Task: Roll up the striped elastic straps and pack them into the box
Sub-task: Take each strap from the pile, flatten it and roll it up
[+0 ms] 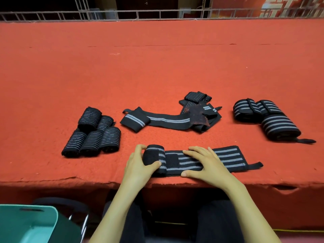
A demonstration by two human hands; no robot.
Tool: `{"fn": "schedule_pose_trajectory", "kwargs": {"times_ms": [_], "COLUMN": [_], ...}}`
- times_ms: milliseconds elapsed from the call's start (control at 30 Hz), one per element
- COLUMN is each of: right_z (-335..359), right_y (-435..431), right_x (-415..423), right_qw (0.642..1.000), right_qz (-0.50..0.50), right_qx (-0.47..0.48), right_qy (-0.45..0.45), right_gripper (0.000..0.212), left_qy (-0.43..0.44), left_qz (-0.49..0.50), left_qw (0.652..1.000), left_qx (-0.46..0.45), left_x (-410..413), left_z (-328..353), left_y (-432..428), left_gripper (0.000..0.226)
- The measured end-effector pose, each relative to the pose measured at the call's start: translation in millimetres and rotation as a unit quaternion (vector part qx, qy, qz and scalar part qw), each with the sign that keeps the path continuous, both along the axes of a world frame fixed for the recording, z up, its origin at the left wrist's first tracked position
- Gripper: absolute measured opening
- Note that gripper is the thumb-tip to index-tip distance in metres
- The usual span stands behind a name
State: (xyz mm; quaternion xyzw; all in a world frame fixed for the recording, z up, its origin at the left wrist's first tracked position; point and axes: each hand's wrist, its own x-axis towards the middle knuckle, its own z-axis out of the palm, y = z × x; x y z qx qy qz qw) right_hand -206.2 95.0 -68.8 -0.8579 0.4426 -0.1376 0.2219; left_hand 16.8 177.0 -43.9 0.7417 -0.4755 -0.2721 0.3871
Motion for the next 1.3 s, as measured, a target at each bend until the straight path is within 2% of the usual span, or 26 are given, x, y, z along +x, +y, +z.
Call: {"fn": "schedule_pose_trajectory", "kwargs": {"times_ms": [133,267,367,533,700,767,833,933,1033,1167,1300], "right_z": [0,-2,-4,-5,-5,-5,-5,-3,-3,-4,1], "right_y": [1,1,-1,0,1,2,2,3,3,2,1], "right_x": [-4,-9,-17,-26,-25,-25,-26,-29,-31,-31,-28], "right_qw": [1.0,1.0,1.0,0.999,0.999,0.999,0.999,1.0,1.0,1.0,1.0], "right_qz": [-0.003,-0.006,-0.013,-0.027,-0.034,-0.036,-0.035,-0.022,-0.016,-0.017,-0.016], "right_qx": [-0.003,-0.007,-0.012,-0.013,-0.014,-0.014,-0.013,-0.015,-0.017,-0.02,0.01], "right_qy": [-0.001,-0.006,-0.01,-0.018,-0.024,-0.023,-0.022,-0.015,-0.005,-0.005,-0.013], "right_gripper": [0.092,0.097,0.101,0.096,0.09,0.085,0.083,0.081,0.081,0.085,0.08], "left_qy": [-0.06,-0.184,-0.214,-0.142,-0.02,0.024,0.065,0.086,0.102,0.059,0.105], "left_qz": [0.007,-0.054,-0.106,-0.165,-0.156,-0.14,-0.106,-0.057,-0.063,-0.059,-0.059], "left_qw": [0.996,0.969,0.957,0.962,0.975,0.978,0.981,0.991,0.992,0.995,0.991], "left_qx": [-0.067,-0.153,-0.167,-0.164,-0.157,-0.154,-0.148,-0.08,-0.024,-0.049,-0.053], "left_x": [-26,-48,-58,-61,-61,-60,-58,-58,-64,-76,-75], "left_z": [-7,-13,-16,-9,-3,-3,-3,-5,-8,-10,-7], "left_y": [-5,-12,-15,-14,-15,-15,-16,-18,-20,-25,-26], "left_gripper": [0.055,0.061,0.062,0.056,0.022,0.034,0.035,0.043,0.052,0.055,0.05]}}
